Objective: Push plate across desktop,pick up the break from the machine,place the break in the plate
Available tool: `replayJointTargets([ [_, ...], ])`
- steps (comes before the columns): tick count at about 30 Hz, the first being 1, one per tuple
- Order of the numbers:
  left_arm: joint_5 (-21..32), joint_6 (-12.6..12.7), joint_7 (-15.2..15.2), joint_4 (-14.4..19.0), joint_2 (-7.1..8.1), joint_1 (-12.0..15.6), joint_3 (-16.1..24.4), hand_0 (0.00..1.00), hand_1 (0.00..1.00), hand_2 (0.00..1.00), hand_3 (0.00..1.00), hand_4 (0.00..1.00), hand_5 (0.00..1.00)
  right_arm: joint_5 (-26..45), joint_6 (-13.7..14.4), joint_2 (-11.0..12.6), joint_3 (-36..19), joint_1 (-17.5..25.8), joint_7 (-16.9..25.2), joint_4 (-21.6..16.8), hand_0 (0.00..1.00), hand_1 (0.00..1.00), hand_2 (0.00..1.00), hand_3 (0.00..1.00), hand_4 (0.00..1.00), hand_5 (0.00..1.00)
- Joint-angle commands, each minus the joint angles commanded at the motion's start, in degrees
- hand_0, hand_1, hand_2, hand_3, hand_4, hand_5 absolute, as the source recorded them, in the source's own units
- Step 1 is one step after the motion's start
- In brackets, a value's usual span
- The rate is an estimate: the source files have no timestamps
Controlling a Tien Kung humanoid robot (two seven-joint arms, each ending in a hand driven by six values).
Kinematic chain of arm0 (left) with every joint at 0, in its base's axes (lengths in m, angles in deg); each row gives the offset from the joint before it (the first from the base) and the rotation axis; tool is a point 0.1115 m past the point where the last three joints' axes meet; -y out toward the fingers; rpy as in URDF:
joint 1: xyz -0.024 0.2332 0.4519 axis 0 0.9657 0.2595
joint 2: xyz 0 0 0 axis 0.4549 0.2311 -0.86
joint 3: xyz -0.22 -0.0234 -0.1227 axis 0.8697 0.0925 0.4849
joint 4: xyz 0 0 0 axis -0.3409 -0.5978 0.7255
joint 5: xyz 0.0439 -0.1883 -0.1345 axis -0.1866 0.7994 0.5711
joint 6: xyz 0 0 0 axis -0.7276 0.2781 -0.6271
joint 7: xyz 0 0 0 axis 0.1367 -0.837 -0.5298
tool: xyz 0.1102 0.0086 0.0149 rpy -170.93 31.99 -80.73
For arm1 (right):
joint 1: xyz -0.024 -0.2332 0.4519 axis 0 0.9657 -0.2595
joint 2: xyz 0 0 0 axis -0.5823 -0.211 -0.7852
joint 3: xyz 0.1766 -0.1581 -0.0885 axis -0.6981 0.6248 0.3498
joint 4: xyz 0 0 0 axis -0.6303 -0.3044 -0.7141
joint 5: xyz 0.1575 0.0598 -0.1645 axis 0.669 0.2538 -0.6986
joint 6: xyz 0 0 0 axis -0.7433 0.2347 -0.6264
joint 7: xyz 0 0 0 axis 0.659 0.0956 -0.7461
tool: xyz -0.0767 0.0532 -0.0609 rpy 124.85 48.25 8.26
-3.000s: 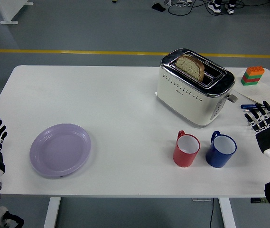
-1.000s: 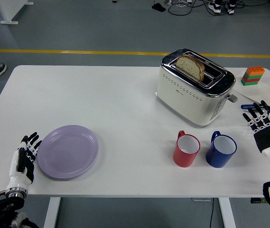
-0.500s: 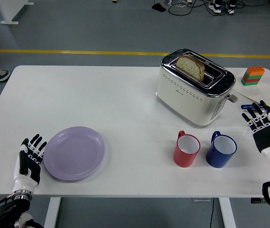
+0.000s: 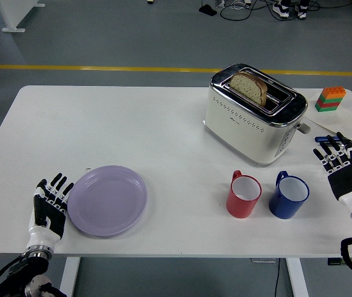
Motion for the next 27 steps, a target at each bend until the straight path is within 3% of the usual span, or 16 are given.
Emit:
replayJointTargets([
  [9, 5.8, -0.6, -0.6, -0.1, 0.56, -2.4, -5.5, 0.796, 0.824, 0.88, 0.792, 0.549, 0.998, 0.0, 0.0, 0.0, 0.3, 0.2, 0.0, 0.1, 0.728, 0.669, 0.683, 0.638, 0.5, 0.372],
  [27, 13.0, -1.9, -0.8, -2.5, -1.2, -8.1, -10.4, 0.793, 0.823, 0.878, 0.791, 0.533, 0.998, 0.0, -0.1, -0.1, 0.3, -0.5, 0.0, 0.1, 0.727, 0.669, 0.682, 0.638, 0.501, 0.375],
])
